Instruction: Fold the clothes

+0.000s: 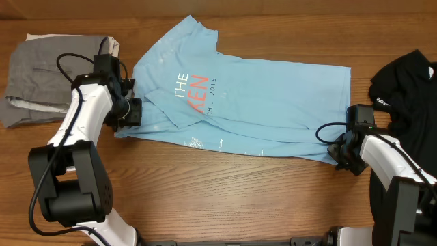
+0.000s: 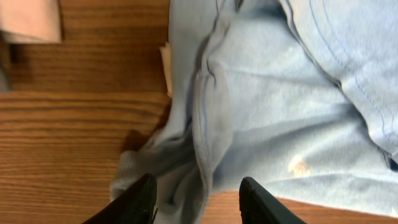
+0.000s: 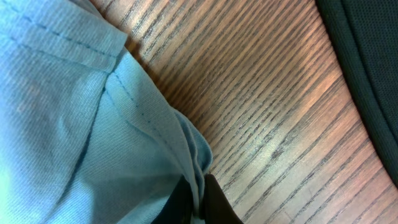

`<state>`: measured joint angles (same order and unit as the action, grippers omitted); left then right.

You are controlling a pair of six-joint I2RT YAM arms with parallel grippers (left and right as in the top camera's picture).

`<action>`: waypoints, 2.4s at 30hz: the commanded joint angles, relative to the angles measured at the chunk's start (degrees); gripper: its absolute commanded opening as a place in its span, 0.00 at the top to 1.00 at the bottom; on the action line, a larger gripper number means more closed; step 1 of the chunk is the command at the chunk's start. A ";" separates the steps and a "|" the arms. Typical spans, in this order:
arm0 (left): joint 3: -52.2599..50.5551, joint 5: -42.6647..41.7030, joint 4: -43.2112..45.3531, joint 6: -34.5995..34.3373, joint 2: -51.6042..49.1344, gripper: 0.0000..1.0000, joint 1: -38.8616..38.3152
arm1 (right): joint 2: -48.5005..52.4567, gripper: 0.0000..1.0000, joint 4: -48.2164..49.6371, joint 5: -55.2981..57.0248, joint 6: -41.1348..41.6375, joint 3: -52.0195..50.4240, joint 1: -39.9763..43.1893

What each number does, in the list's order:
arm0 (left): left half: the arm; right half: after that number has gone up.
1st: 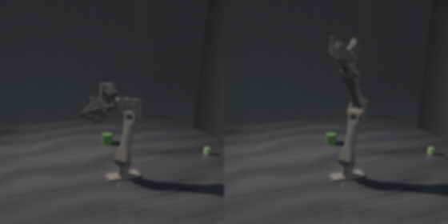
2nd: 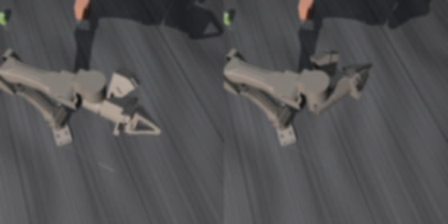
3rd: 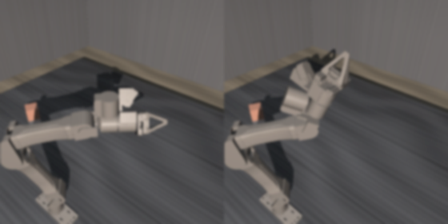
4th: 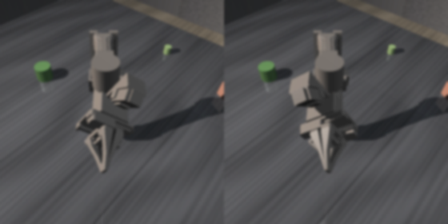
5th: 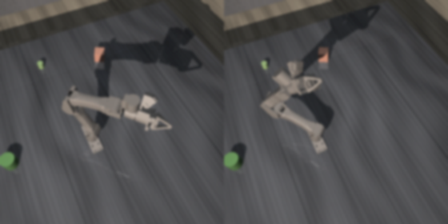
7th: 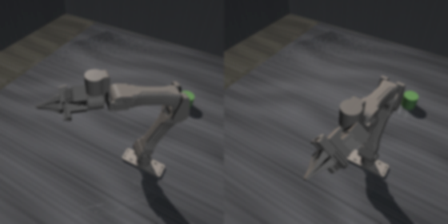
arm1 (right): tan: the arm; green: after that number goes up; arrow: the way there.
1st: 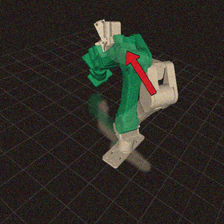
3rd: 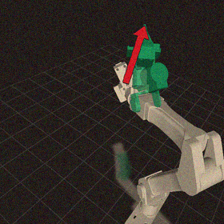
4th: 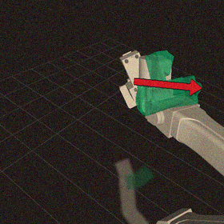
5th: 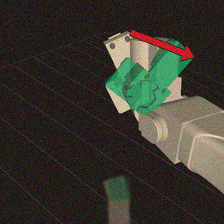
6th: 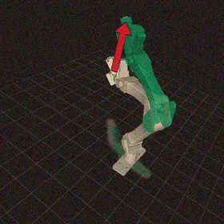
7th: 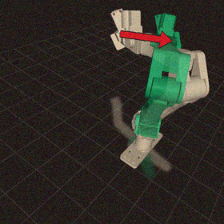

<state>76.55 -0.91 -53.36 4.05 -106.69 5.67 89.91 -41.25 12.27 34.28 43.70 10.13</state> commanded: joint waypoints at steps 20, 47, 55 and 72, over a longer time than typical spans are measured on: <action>5.29 6.45 3.17 -1.92 -9.64 0.82 2.25 | -0.09 0.95 0.07 0.96 0.07 -0.37 0.22; 11.98 -0.15 -16.79 -12.83 -6.01 0.96 2.16 | -0.09 0.95 -0.63 0.52 0.00 -0.13 0.22; -0.44 2.58 -2.21 -13.00 -6.01 0.96 2.29 | -0.09 0.93 -8.37 1.88 0.04 7.54 1.05; 8.28 -3.30 -4.66 -13.09 1.64 0.89 1.86 | -0.11 0.37 -20.81 -3.06 0.02 21.59 9.84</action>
<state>78.26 0.69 -56.25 -8.69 -112.07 7.86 90.24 -58.61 10.76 34.37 57.04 19.88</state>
